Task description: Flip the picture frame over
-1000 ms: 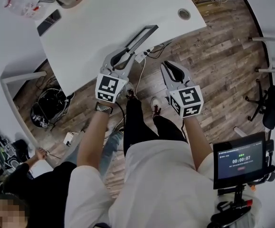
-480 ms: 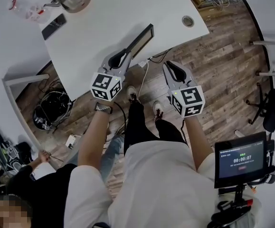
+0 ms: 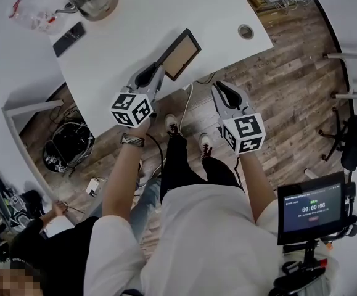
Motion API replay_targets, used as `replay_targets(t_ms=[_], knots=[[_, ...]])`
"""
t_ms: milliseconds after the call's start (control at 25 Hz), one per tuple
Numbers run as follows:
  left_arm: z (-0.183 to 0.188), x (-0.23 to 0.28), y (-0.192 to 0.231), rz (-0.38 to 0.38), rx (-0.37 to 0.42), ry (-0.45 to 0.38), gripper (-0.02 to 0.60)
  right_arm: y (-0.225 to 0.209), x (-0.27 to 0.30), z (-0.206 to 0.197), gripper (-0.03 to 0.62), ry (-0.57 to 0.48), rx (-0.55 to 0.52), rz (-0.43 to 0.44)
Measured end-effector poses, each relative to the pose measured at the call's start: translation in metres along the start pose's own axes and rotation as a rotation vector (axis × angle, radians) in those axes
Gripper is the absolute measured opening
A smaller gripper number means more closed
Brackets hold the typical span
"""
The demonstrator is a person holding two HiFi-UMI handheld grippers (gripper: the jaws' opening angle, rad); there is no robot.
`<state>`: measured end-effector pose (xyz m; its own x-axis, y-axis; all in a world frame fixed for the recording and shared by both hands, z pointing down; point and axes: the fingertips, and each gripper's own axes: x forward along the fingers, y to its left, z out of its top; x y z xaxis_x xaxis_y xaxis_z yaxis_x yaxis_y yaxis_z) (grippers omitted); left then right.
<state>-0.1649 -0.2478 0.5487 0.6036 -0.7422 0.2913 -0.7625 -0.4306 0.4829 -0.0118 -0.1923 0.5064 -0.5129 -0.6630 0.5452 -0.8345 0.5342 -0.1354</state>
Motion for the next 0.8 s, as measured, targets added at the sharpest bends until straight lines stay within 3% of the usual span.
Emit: replay_targets(t_ms=[360,800], knots=[[-0.002,0.006,0.025,0.065,-0.075,0.074,0.095,-0.001,0.001,0.000,0.041,0.009,-0.017,-0.008],[-0.004,0.015,0.036,0.101,-0.107,0.157,0.107,-0.005,-0.002,-0.006,0.041,0.023,-0.022,-0.014]])
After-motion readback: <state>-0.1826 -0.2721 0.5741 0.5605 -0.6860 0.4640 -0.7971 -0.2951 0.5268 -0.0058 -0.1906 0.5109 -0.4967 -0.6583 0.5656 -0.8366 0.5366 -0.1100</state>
